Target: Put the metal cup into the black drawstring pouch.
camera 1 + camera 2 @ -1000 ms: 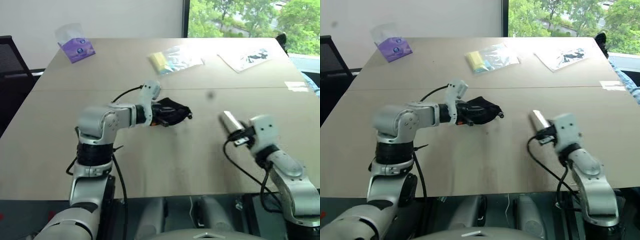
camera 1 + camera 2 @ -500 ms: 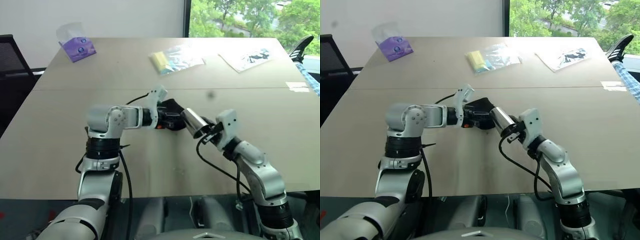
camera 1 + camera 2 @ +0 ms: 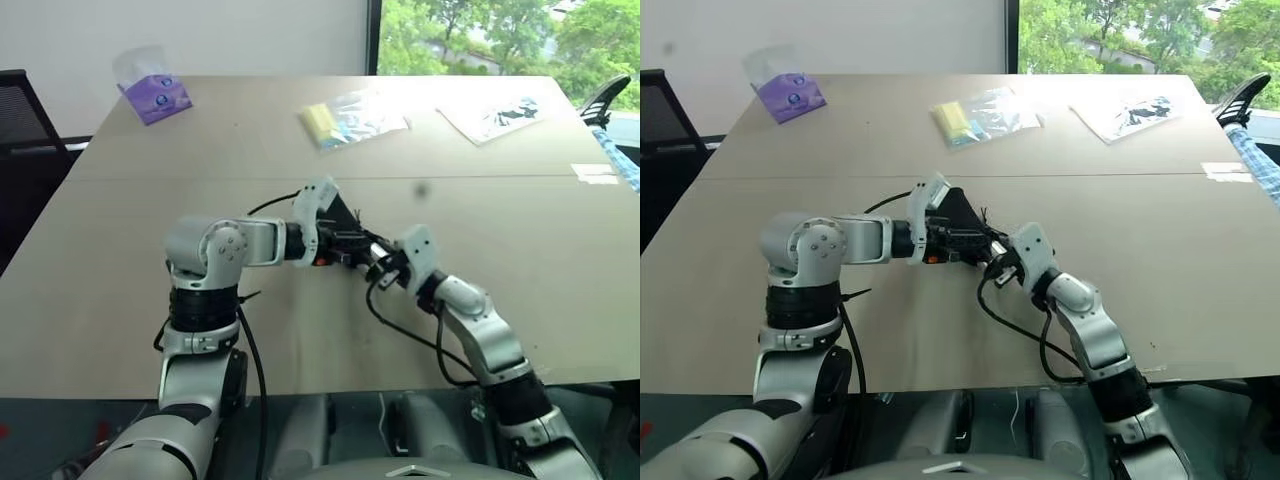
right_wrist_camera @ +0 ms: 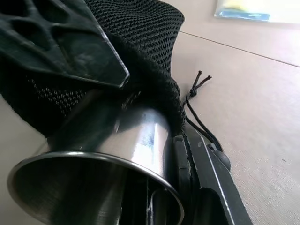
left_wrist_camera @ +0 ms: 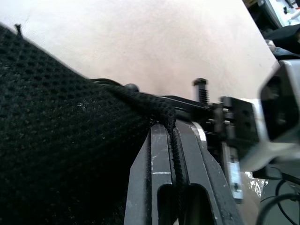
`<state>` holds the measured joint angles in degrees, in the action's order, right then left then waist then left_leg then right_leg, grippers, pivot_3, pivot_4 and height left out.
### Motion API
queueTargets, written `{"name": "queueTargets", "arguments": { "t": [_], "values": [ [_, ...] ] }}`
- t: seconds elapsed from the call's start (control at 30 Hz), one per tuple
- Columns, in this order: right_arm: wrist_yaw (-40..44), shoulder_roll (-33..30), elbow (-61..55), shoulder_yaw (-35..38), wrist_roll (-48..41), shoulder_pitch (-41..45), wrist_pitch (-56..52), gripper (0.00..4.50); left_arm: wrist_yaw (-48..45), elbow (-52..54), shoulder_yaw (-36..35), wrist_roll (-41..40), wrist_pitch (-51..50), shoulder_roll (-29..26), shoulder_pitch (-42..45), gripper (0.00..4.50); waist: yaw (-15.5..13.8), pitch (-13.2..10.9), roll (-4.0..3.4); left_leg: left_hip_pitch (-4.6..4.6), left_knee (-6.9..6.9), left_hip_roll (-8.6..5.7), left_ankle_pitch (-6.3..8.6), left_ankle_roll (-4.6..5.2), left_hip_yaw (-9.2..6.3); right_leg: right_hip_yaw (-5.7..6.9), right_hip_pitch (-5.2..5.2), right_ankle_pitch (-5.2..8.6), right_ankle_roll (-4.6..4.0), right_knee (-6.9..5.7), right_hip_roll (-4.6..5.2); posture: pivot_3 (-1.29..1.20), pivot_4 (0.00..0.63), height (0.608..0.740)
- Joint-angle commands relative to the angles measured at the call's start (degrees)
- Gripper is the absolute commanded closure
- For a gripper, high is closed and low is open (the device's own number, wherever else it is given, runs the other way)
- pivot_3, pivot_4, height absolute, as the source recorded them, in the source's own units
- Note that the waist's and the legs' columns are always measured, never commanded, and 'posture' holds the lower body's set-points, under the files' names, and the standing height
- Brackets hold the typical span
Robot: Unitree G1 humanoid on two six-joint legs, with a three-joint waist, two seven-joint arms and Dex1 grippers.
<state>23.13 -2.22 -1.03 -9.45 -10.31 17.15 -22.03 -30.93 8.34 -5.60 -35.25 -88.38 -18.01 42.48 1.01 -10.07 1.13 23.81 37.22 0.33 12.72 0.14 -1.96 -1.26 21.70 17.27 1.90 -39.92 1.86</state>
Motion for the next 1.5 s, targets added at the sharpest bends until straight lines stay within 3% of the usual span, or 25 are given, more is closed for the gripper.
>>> {"name": "queueTargets", "arguments": {
  "t": [0.03,0.13,0.23,0.37,0.43,0.5,0.6,0.63,0.77,0.83,0.9,1.0,1.03,1.13,1.23,1.43,1.5],
  "values": [
    [-2.6,6.6,-0.5,9.6,-14.7,3.1,-10.2,4.47,-0.8,2.6,0.3,-1.9,0.5,-0.7,0.1,4.5,0.0,0.0,0.0,0.01,0.0,0.01,0.0,0.0,-0.01,-0.01,0.0,0.0,0.0,0.0,0.02,0.0,0.15,0.74],
    [-2.7,8.6,-0.8,12.7,-19.8,5.1,-15.6,4.47,-0.2,2.1,-0.8,-2.0,1.4,-0.8,0.4,4.5,0.0,0.1,0.1,-0.04,0.0,0.01,0.0,0.0,0.01,0.0,-0.03,-0.01,-0.01,0.02,0.07,0.0,0.15,0.74],
    [-0.4,4.3,-0.8,4.6,-9.9,6.5,-8.3,4.47,0.3,1.7,-2.3,-2.6,1.6,0.4,1.7,4.5,0.0,0.0,0.05,-0.01,-0.02,-0.04,0.01,0.01,0.02,0.02,0.02,-0.01,-0.01,0.02,0.01,0.0,0.15,0.74],
    [-1.1,-4.7,3.9,-11.5,11.9,11.6,8.9,4.47,1.9,1.8,-3.6,-2.6,1.2,2.4,4.0,4.5,0.3,0.0,0.03,0.02,-0.03,-0.08,0.01,0.02,0.12,0.03,0.1,0.0,0.02,0.01,-0.15,0.0,0.15,0.74],
    [-0.6,1.9,7.0,-5.8,2.2,13.8,3.3,4.47,2.8,3.2,-3.9,-2.9,1.0,3.4,4.0,4.5,0.8,0.0,0.04,0.01,-0.04,-0.07,0.0,0.0,0.1,0.04,0.09,0.0,0.02,0.01,-0.17,0.0,0.15,0.74],
    [-1.9,10.5,9.9,5.3,-12.7,16.5,-5.1,4.47,3.5,5.1,-3.9,-3.2,0.8,4.0,3.4,4.5,1.3,0.0,0.06,-0.01,-0.1,0.08,-0.01,-0.03,0.07,0.0,0.08,-0.01,0.0,0.01,-0.07,0.0,0.15,0.74],
    [-7.3,15.0,15.0,14.7,-19.2,21.1,-7.8,4.47,4.7,6.7,-4.7,-3.6,0.0,5.0,3.0,4.5,0.8,0.0,0.02,0.06,-0.12,0.11,-0.02,-0.08,-0.02,-0.01,0.08,-0.01,-0.02,0.06,0.0,0.0,0.15,0.74],
    [-7.6,14.2,16.5,13.7,-17.5,21.9,-6.8,4.47,5.3,7.1,-5.3,-3.6,-0.2,5.5,2.9,4.5,0.6,0.0,0.05,0.04,-0.12,-0.01,-0.02,-0.07,-0.02,0.02,0.08,-0.01,-0.01,0.04,0.12,0.0,0.15,0.74],
    [-4.1,5.2,22.4,-9.7,9.4,24.4,14.3,4.47,8.3,7.9,-9.4,-4.2,-0.3,9.4,4.6,4.5,1.2,-0.1,0.04,0.07,-0.11,-0.16,-0.01,-0.04,0.09,0.03,0.15,-0.02,0.02,0.05,0.02,0.0,0.15,0.74],
    [-3.6,3.2,25.6,-15.9,17.1,25.2,23.1,4.47,9.4,8.1,-10.8,-4.5,-0.7,11.3,6.0,4.5,1.3,-0.1,0.05,0.03,-0.15,-0.14,-0.02,-0.05,0.07,0.05,0.15,-0.01,0.03,0.04,-0.07,0.0,0.15,0.74],
    [-1.8,6.1,27.1,-13.6,13.5,25.0,22.0,4.47,9.6,8.6,-11.5,-4.9,-1.6,12.1,6.9,4.5,1.4,-0.1,0.07,0.03,-0.15,-0.08,-0.02,-0.06,0.06,0.05,0.14,-0.01,0.03,0.04,-0.06,0.0,0.15,0.74],
    [1.0,13.8,24.8,-1.4,-3.7,25.7,6.5,4.47,9.8,9.4,-11.8,-5.3,-2.4,12.3,6.8,4.5,1.6,-0.1,0.09,0.04,-0.15,0.04,-0.02,-0.09,0.1,0.0,0.14,-0.02,0.02,0.05,0.0,0.0,0.15,0.74],
    [1.2,14.4,24.5,0.8,-5.7,26.4,5.1,4.47,9.9,9.4,-12.1,-5.3,-2.5,12.4,6.8,4.5,1.5,-0.1,0.09,0.04,-0.15,0.05,-0.02,-0.1,0.07,0.02,0.13,-0.02,0.02,0.05,0.03,0.0,0.15,0.74],
    [1.0,8.0,26.4,-6.1,6.5,28.2,11.2,4.47,10.1,9.2,-12.9,-4.7,-2.0,12.0,6.0,4.5,0.8,-0.1,0.09,0.08,-0.11,-0.06,-0.02,-0.09,-0.03,0.06,0.07,-0.02,0.02,0.09,0.13,0.0,0.15,0.74],
    [2.3,5.6,25.0,-5.7,7.5,27.5,10.5,3.5,9.9,7.6,-12.7,-3.0,0.3,10.2,4.7,4.5,0.9,-0.1,0.11,0.05,-0.11,-0.2,-0.02,-0.07,-0.01,0.16,0.08,-0.02,0.03,0.07,0.07,0.0,0.15,0.74],
    [6.3,-0.7,10.8,-5.4,7.2,23.4,3.8,0.89,6.9,3.2,-9.8,-0.1,7.6,3.4,1.2,4.5,1.3,-0.1,0.09,0.05,-0.16,-0.07,-0.02,-0.1,-0.02,0.13,0.1,-0.02,0.02,0.07,0.09,0.0,0.15,0.74],
    [7.3,-2.4,5.7,-4.8,6.3,22.1,0.0,0.89,6.2,1.7,-9.0,0.3,9.9,1.8,0.7,4.5,1.3,-0.1,0.09,0.05,-0.18,-0.06,-0.02,-0.1,0.02,0.07,0.13,-0.02,0.02,0.07,0.1,0.0,0.15,0.74]
  ]
}}
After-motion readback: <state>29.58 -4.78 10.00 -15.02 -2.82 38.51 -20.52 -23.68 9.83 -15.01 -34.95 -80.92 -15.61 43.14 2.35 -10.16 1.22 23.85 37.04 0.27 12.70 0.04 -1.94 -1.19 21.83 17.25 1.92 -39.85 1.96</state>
